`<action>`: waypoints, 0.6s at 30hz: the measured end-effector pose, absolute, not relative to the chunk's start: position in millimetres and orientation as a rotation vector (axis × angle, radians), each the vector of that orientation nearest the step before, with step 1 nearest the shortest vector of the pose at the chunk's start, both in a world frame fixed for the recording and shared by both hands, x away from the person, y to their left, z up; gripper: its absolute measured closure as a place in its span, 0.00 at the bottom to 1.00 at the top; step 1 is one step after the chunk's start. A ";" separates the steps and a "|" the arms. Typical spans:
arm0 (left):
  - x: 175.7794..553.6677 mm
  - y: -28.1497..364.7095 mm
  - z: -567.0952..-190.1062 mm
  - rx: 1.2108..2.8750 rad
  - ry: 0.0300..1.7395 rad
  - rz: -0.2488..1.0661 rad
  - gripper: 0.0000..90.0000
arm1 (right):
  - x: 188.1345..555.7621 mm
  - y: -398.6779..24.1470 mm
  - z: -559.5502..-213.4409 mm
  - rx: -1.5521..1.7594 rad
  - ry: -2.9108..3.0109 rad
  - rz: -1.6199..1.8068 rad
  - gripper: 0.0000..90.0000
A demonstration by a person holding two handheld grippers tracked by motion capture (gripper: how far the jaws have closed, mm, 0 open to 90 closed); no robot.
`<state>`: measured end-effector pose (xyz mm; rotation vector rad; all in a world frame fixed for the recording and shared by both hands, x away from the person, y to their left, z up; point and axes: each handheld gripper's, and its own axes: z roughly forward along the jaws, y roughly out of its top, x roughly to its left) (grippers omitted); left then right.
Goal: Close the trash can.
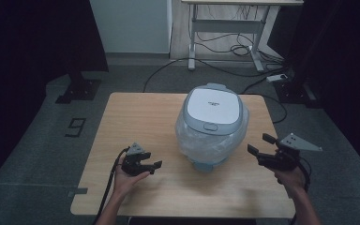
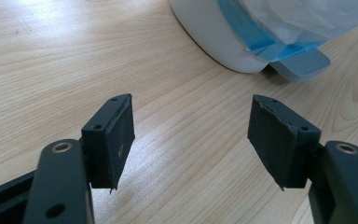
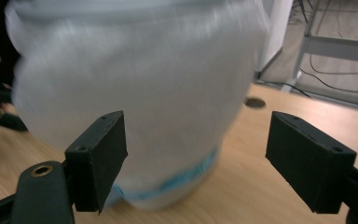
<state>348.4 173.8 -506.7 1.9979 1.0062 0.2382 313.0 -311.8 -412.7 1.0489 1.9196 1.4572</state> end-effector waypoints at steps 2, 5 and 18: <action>348.5 173.9 -507.0 1.997 1.007 0.238 0.35 | 309.4 -315.4 -426.8 1.067 1.917 1.443 0.22; 349.0 173.8 -507.8 1.998 1.009 0.237 0.35 | 306.3 -318.9 -448.6 1.104 1.918 1.436 0.23; 349.0 174.3 -508.5 2.003 1.008 0.239 0.35 | 311.4 -321.1 -489.9 1.192 1.955 1.371 0.24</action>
